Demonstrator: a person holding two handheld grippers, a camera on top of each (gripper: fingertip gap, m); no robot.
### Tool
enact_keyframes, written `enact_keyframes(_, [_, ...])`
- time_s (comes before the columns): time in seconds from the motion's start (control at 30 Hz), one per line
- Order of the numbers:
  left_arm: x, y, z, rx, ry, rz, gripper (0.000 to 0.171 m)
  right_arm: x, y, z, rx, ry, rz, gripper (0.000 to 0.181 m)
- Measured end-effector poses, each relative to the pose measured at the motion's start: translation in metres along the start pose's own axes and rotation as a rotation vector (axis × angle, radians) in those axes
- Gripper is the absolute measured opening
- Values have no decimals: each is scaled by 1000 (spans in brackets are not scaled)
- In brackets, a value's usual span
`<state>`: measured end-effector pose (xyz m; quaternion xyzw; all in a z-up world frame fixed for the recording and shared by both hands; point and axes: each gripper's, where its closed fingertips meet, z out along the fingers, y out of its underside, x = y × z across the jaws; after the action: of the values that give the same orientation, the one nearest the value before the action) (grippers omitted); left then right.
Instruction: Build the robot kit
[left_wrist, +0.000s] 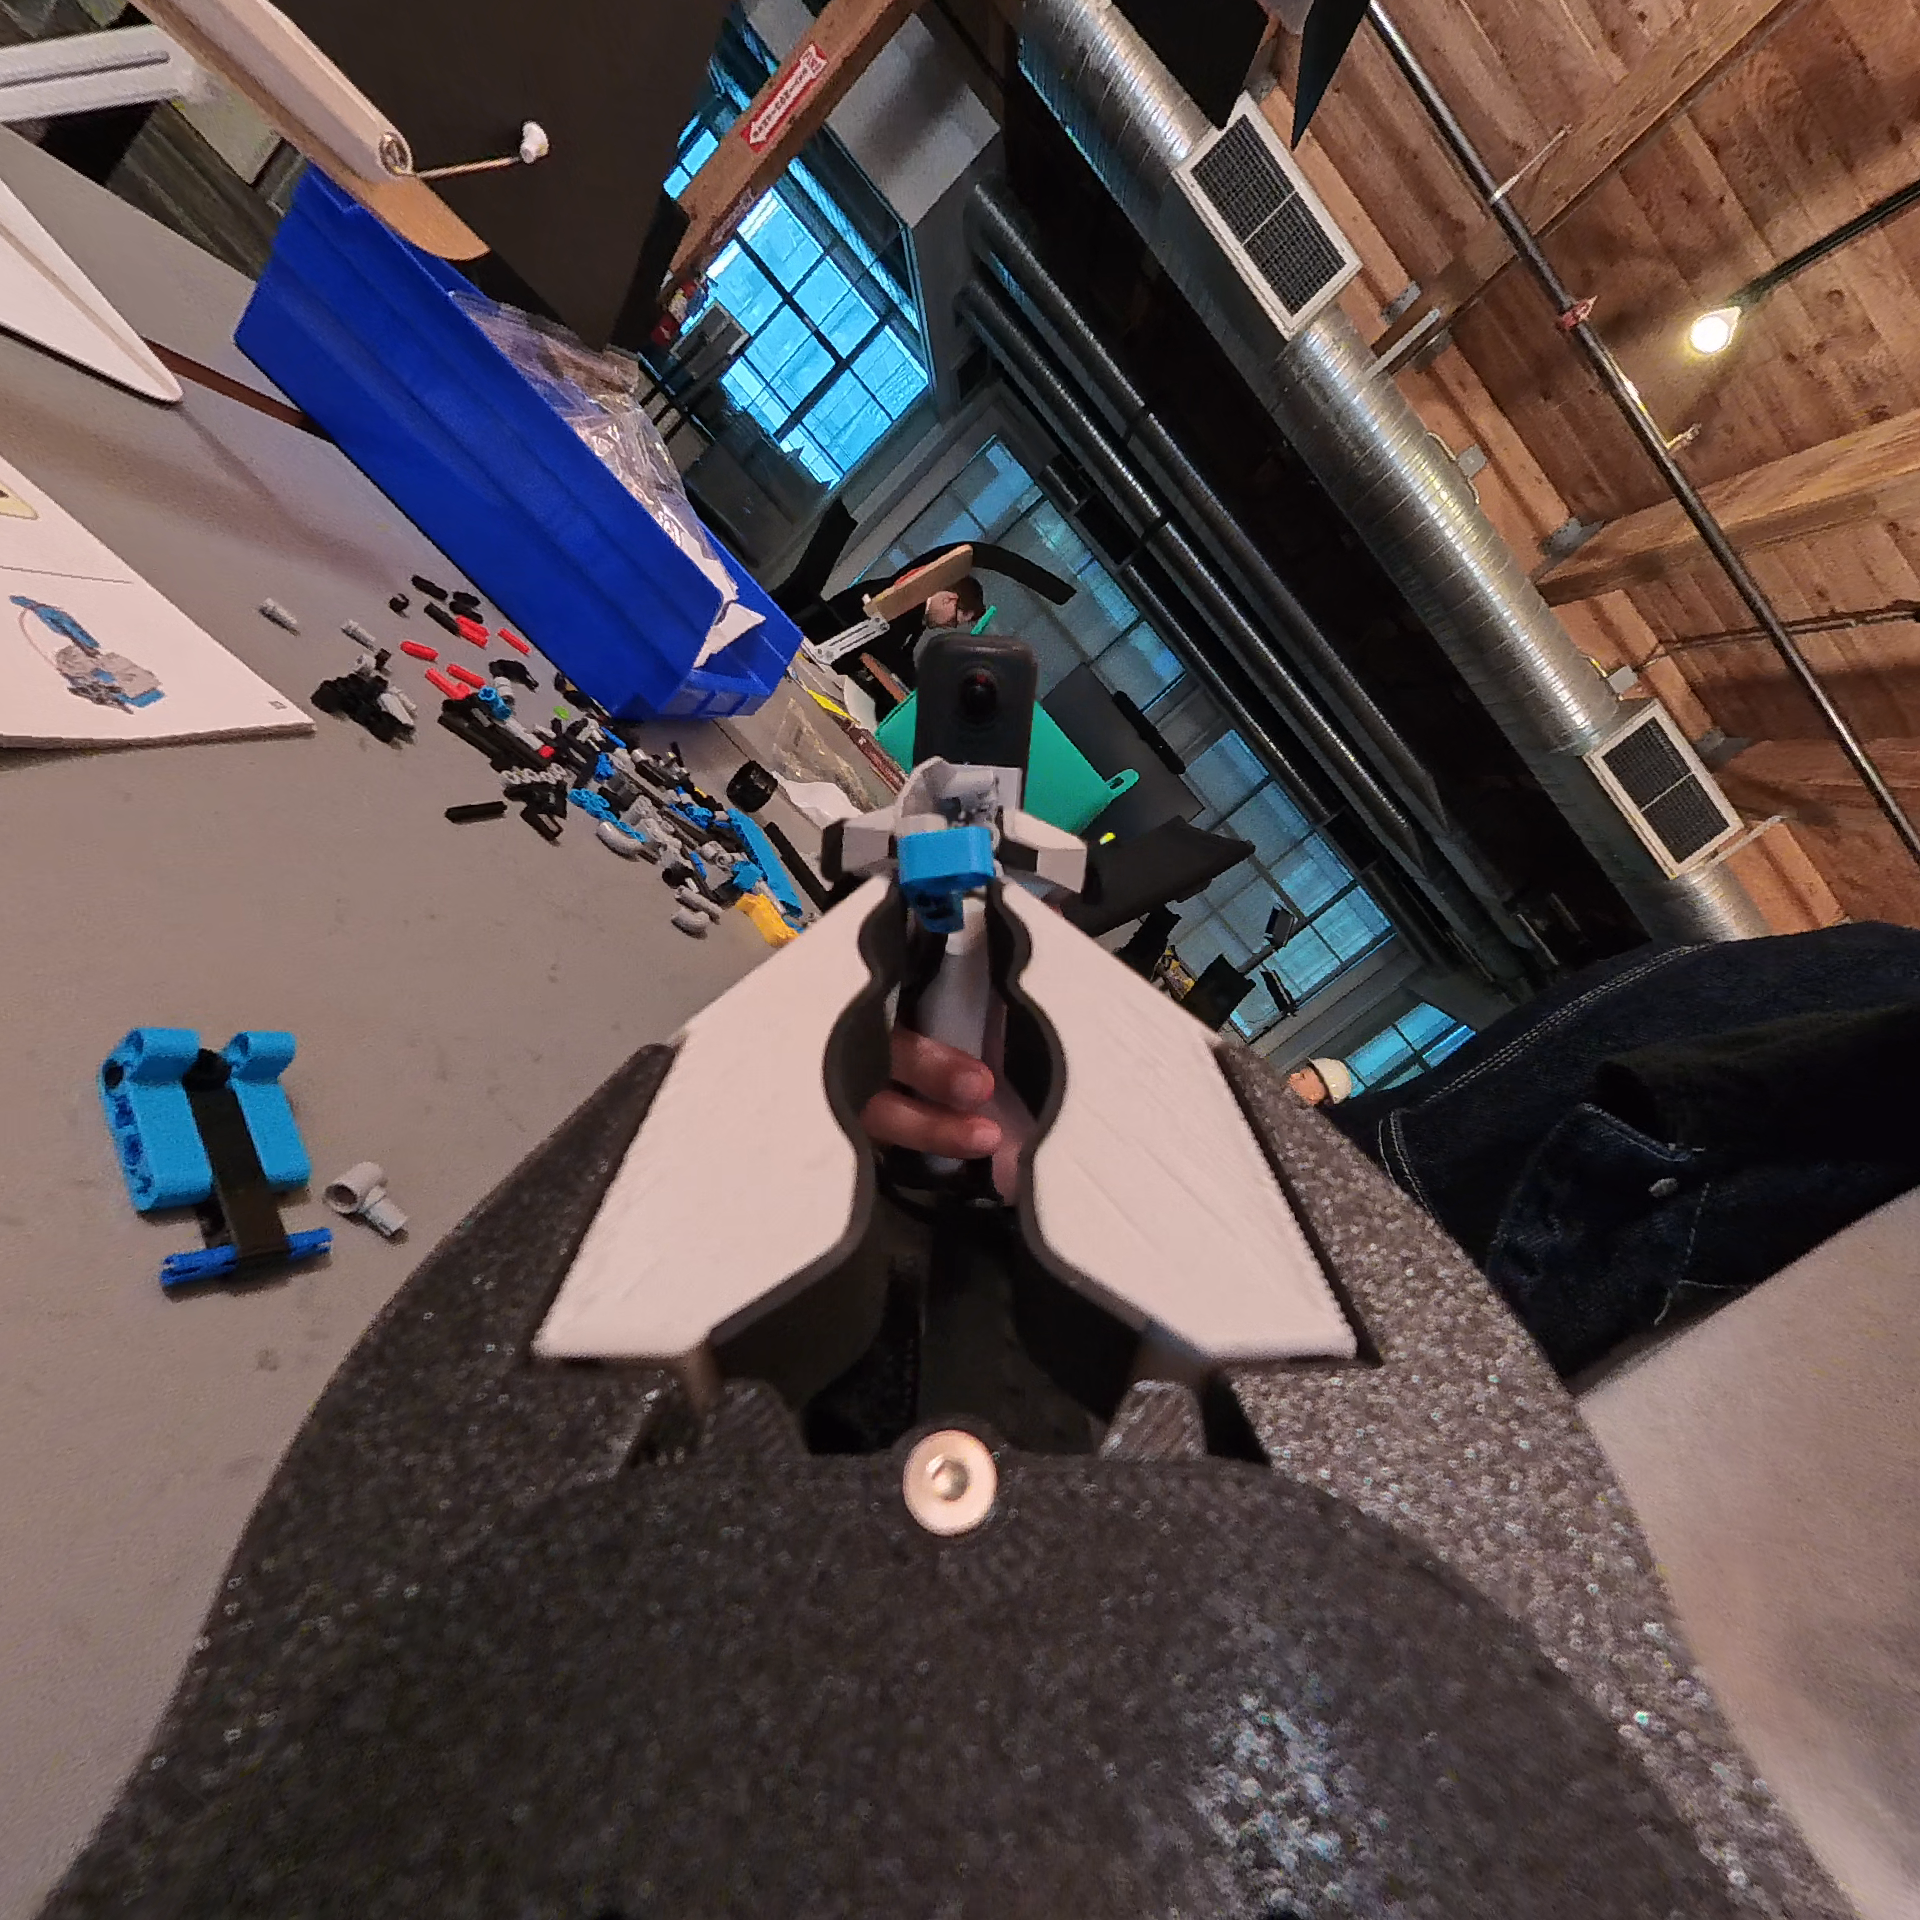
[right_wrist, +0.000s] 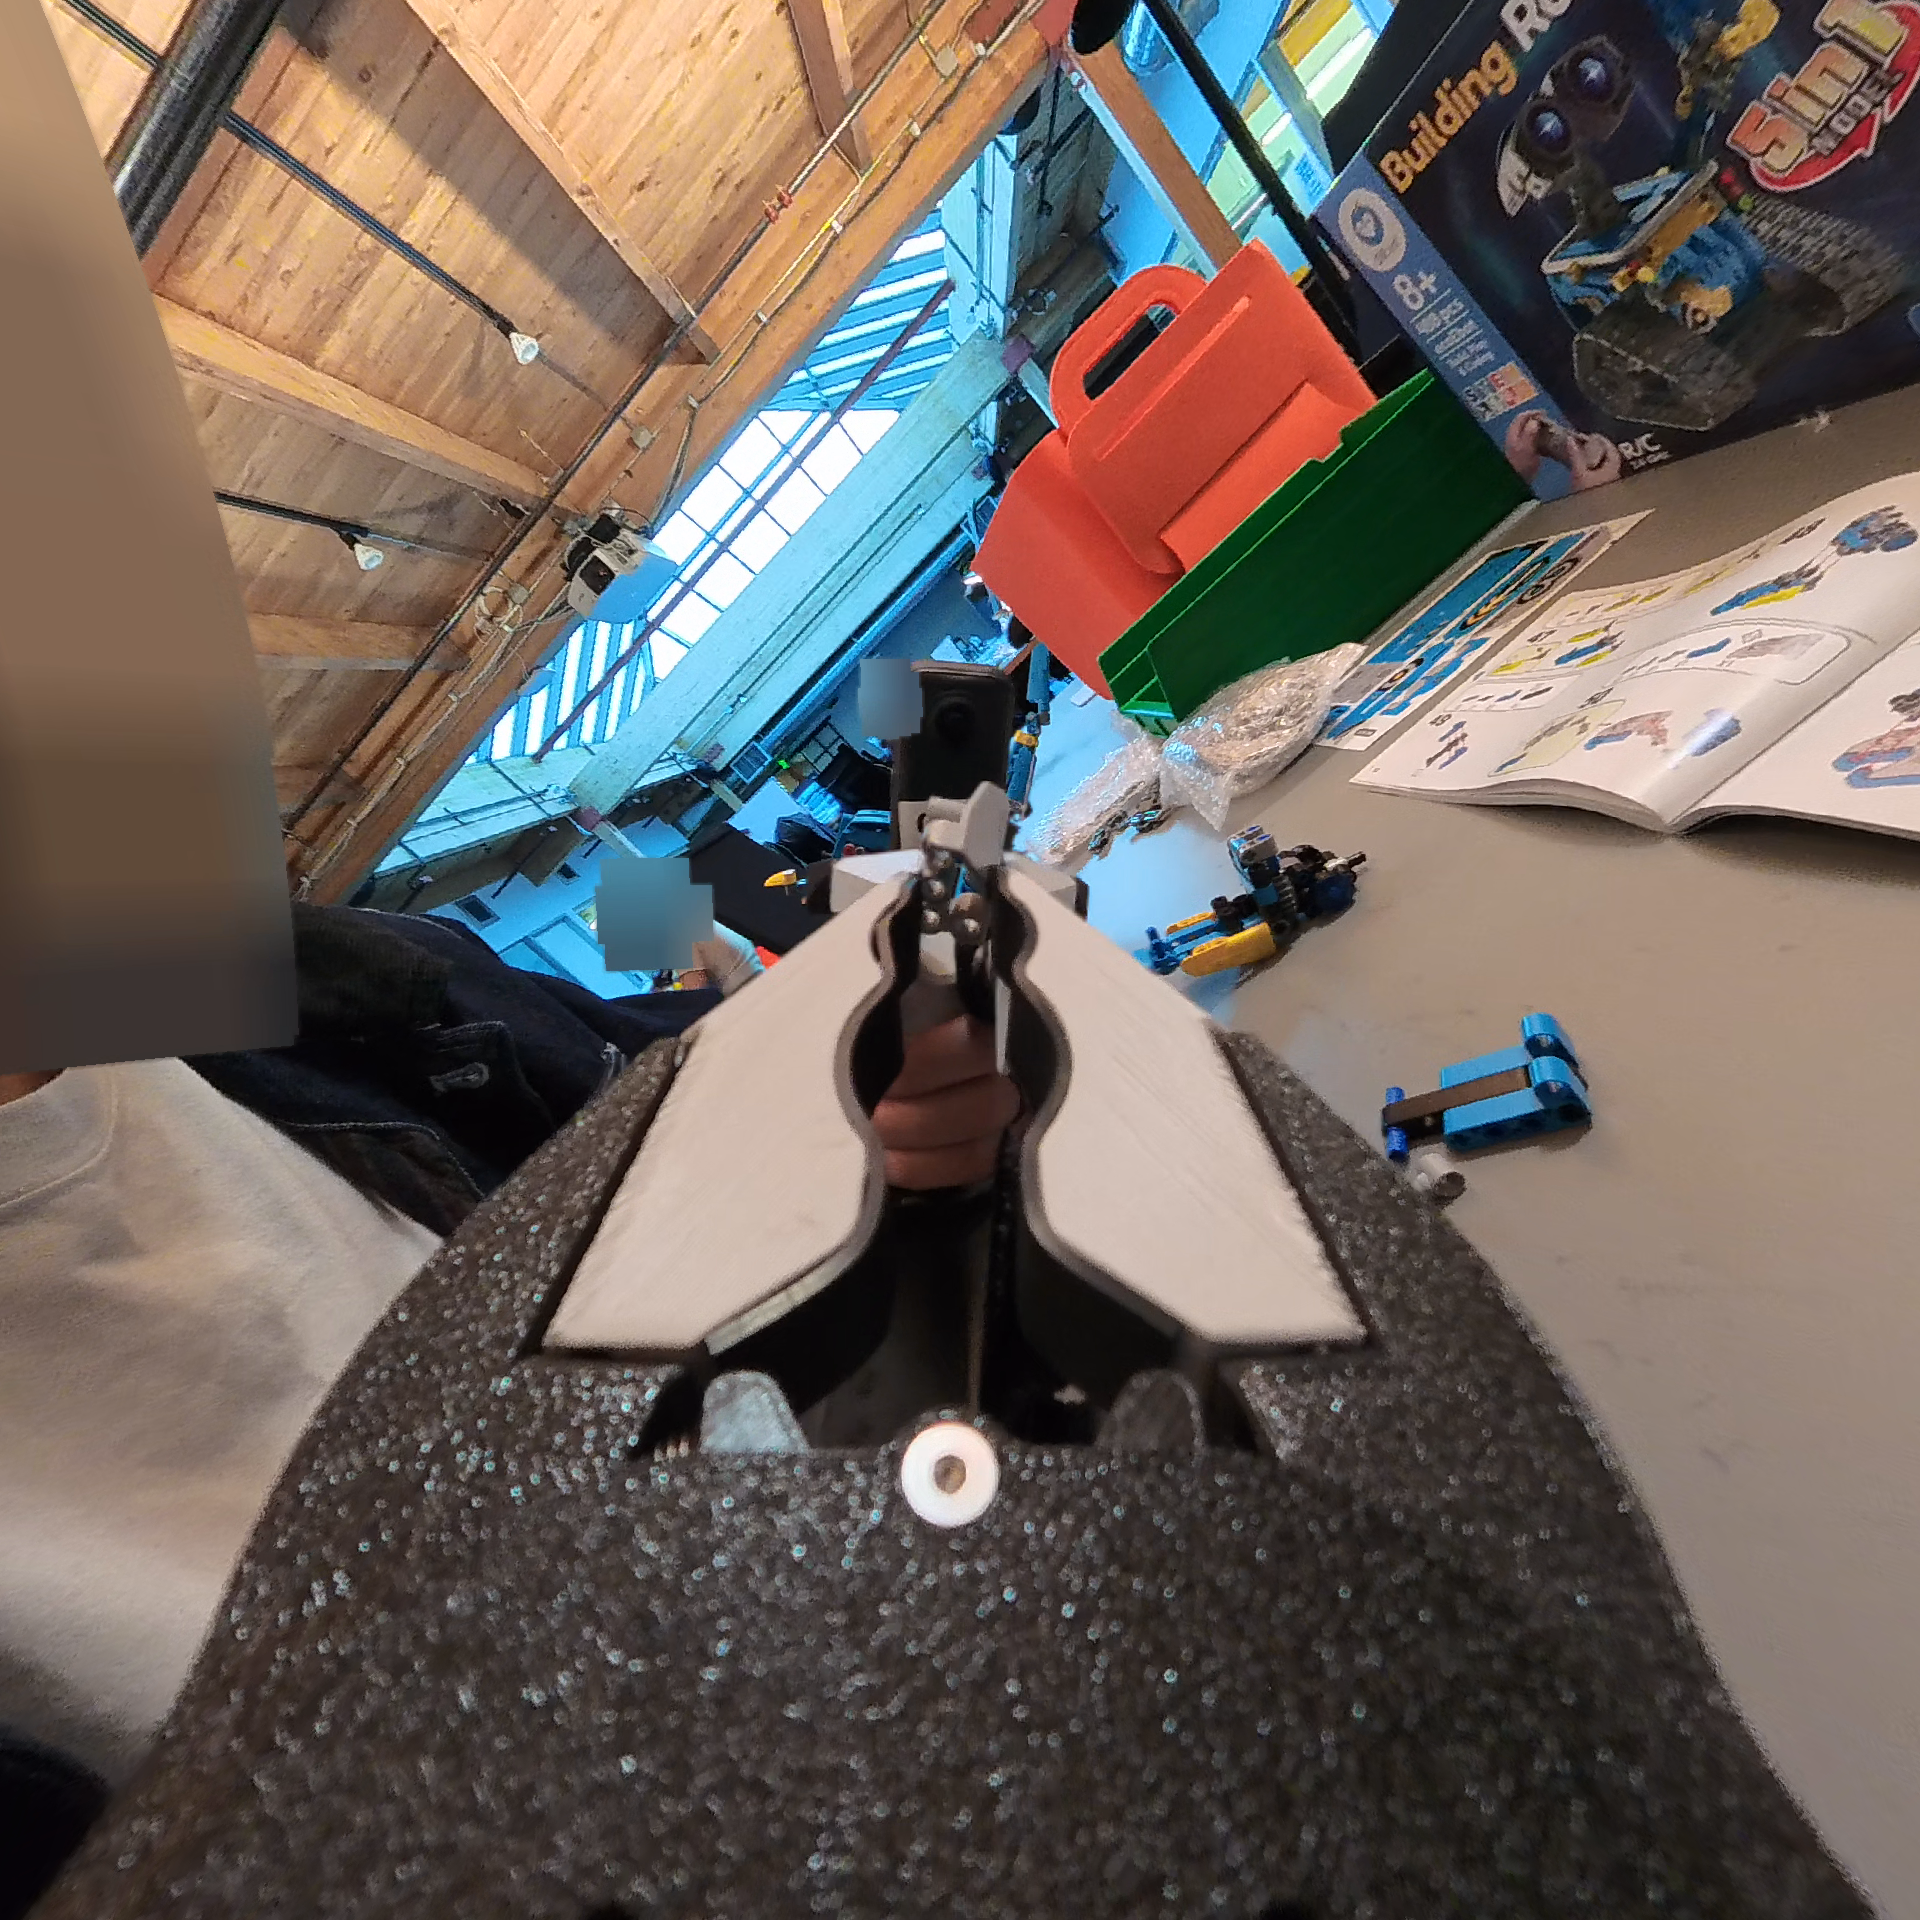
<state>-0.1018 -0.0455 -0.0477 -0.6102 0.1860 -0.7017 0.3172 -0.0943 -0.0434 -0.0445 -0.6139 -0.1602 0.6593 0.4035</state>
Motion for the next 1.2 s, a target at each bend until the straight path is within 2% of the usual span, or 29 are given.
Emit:
enact_keyframes(0.4, [-2, 4, 1, -38, -40, 44, 14, 1, -8, -7, 45, -26, 50, 10])
enact_keyframes(0.73, [6, 0, -1, -8, 15, 32, 8, -7, 6, 4, -29, -52, 21, 11])
enact_keyframes(0.87, [-2, 1, -6, -63, -18, 38, 7, 0, 10, 4, -63, 4, -19, 11])
enact_keyframes(0.93, [-14, -9, -16, -54, -84, 68, 7, 12, 4, -2, -74, 102, -89, 16])
enact_keyframes(1.0, [-24, -18, -27, -44, -149, 112, 7, 28, 12, -14, -190, 224, -189, 16])
enact_keyframes(1.07, [-23, -26, -34, -19, -164, 147, 7, 55, 39, -28, -404, 381, -283, 17])
enact_keyframes(1.2, [-12, -46, -44, 51, -132, 180, 7, 78, 74, -20, -623, 483, -419, 17])
